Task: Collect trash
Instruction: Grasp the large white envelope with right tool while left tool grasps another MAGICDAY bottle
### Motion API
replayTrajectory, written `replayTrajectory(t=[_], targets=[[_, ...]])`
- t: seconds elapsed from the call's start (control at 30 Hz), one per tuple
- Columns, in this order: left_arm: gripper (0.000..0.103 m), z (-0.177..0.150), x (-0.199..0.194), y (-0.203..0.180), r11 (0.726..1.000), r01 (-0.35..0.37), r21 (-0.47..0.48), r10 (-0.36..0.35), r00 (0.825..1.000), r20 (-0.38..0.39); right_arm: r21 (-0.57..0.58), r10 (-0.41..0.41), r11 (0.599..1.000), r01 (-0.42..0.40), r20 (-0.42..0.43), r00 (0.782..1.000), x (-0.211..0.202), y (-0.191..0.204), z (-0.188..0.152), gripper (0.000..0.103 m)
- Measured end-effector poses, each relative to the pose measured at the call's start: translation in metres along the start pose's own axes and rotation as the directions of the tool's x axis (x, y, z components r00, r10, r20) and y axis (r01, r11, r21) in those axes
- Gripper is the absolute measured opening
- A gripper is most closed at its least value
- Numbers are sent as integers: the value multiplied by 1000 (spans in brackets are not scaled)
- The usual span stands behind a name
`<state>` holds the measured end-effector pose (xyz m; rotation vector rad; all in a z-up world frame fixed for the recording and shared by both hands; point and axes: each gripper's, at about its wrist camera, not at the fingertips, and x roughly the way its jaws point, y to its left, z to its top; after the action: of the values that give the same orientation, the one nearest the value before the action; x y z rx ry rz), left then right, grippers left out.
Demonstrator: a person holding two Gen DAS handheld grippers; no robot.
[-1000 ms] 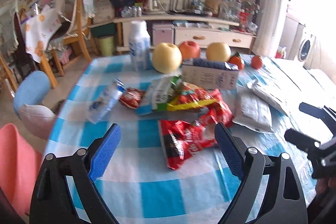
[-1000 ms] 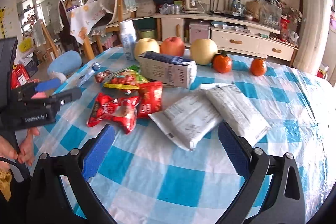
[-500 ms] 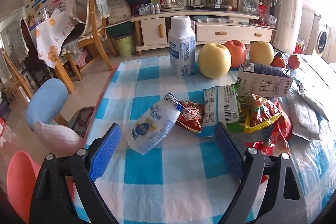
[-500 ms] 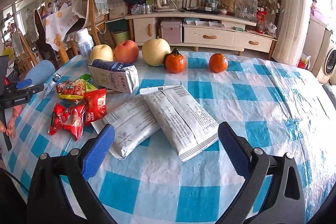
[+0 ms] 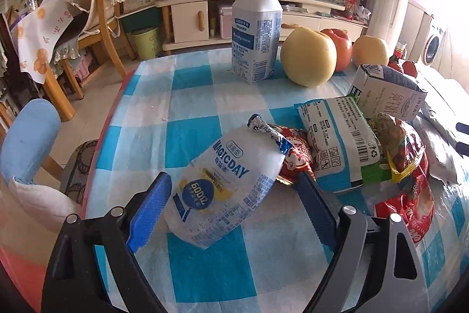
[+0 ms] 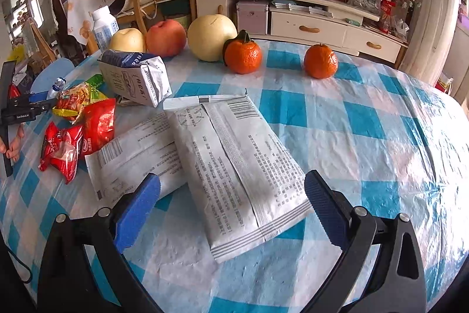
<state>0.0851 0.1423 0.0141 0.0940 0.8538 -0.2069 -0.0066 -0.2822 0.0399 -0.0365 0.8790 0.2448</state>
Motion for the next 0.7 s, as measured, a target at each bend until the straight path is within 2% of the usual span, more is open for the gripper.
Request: replayTrajectory(t=[0.17, 0.33, 0.53, 0.63, 0.7], targets=[[87, 2, 7, 9, 999, 40, -35, -40, 999, -5, 4, 38, 999, -38, -30, 999, 19, -5, 6, 99], [87, 3, 17, 10, 995, 74, -72, -77, 996, -46, 3, 44, 999, -44, -18, 999, 27, -8, 11, 99], [87, 1, 19, -13, 995, 104, -9, -105, 992, -73, 12, 50, 999, -49, -24, 998, 28, -8, 12, 99], [79, 2, 18, -23, 992, 122, 13, -121, 989, -83, 18, 57, 998, -57, -26, 998, 28, -9, 12, 99], [78, 3, 13, -30, 990, 133, 42, -130, 989, -75, 20, 86, 996, -86, -40, 995, 28, -8, 12, 99]])
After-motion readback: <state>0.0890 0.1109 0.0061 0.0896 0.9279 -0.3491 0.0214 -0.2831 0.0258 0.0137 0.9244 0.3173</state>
